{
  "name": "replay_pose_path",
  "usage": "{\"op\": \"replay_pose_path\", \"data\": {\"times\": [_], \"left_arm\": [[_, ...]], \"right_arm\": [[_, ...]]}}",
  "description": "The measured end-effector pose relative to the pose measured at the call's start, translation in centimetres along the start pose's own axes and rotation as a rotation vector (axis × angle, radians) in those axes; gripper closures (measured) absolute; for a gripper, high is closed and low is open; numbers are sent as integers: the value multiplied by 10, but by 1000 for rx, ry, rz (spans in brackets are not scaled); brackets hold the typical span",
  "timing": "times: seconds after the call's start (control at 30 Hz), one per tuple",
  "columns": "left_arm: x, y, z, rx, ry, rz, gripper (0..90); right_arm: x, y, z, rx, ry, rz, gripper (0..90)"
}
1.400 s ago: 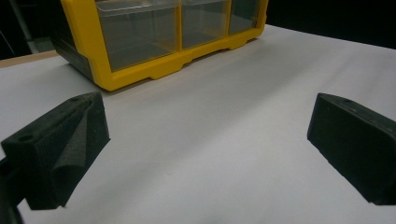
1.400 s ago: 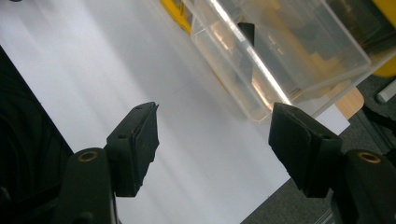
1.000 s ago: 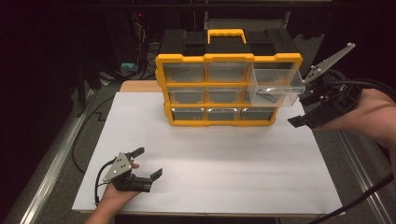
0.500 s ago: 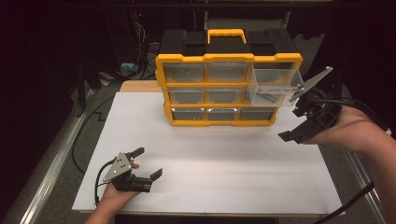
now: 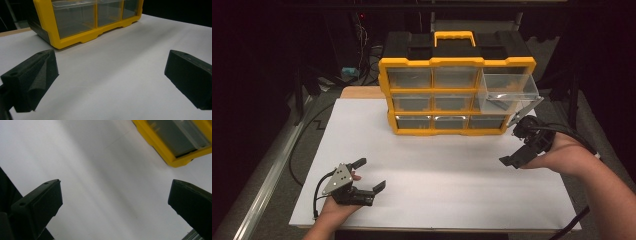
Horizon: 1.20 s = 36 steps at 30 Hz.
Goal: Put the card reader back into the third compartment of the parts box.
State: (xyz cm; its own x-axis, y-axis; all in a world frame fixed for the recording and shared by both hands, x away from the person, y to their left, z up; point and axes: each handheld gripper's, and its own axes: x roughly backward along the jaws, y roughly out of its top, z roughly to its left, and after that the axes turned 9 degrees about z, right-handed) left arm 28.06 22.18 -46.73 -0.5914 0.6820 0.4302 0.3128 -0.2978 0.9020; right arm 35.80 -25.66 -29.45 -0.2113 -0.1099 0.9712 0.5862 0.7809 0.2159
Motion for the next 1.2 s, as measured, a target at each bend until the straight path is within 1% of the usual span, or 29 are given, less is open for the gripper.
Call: {"op": "replay_pose_path", "data": {"times": [0.27, 0.37, 0.43, 0.57, 0.7, 0.83, 0.97, 1.03, 1.2], "left_arm": [[0, 0, 0, -3, 1, 3, 2], [0, 0, 0, -3, 1, 3, 2], [0, 0, 0, -4, 1, 3, 2], [0, 0, 0, -4, 0, 3, 2], [0, 0, 0, -5, 0, 3, 2], [0, 0, 0, -5, 0, 3, 2], [0, 0, 0, -5, 1, 4, 2], [0, 0, 0, -5, 1, 3, 2], [0, 0, 0, -5, 1, 4, 1]], "right_arm": [[-37, -5, 2, -16, 5, 15, 2], [-51, -7, 4, -15, 16, 21, 2], [-59, -7, 5, -5, 8, 31, 2], [-77, -8, 8, -14, 12, 42, 2], [-92, -9, 11, -18, 25, 49, 2], [-107, -10, 14, -28, 30, 44, 2], [-120, -10, 17, -36, 48, 47, 2], [-125, -10, 19, -39, 43, 50, 3], [-137, -11, 23, -40, 50, 48, 3]]}}
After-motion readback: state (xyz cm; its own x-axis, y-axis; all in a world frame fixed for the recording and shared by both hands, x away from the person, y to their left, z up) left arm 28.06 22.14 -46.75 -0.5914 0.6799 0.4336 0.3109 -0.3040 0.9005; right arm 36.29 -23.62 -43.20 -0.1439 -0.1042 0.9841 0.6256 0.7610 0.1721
